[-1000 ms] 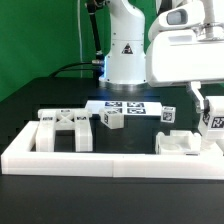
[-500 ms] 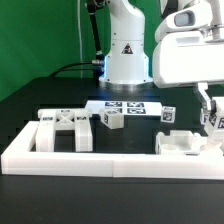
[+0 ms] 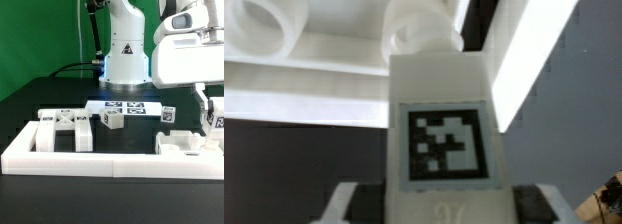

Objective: Assemble chair

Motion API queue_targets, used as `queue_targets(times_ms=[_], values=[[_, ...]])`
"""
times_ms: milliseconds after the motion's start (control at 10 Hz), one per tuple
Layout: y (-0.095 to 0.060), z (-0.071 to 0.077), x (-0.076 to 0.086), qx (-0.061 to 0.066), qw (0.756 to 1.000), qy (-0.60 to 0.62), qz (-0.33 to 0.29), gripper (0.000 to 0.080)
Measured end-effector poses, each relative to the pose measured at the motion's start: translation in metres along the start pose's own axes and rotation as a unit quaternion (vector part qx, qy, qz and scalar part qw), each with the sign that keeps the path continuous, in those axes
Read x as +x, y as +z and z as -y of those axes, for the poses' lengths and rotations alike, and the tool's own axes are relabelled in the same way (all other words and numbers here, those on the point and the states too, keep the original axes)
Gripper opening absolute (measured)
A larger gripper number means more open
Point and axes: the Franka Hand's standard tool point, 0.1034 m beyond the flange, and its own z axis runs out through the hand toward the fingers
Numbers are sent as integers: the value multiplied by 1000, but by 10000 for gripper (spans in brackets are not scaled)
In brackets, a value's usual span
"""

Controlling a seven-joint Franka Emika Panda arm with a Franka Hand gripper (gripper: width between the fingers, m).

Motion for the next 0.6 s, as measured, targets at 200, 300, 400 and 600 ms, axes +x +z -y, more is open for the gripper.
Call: queue_targets(times_ms=[200,300,400,600], values=[[3,0,0,0,1000,0,1,291],[4,-1,-1,0,1000,1,2,291],[4,-1,-1,-1,1000,1,2,291],[7,-1,-4,0,1000,0,3,291]])
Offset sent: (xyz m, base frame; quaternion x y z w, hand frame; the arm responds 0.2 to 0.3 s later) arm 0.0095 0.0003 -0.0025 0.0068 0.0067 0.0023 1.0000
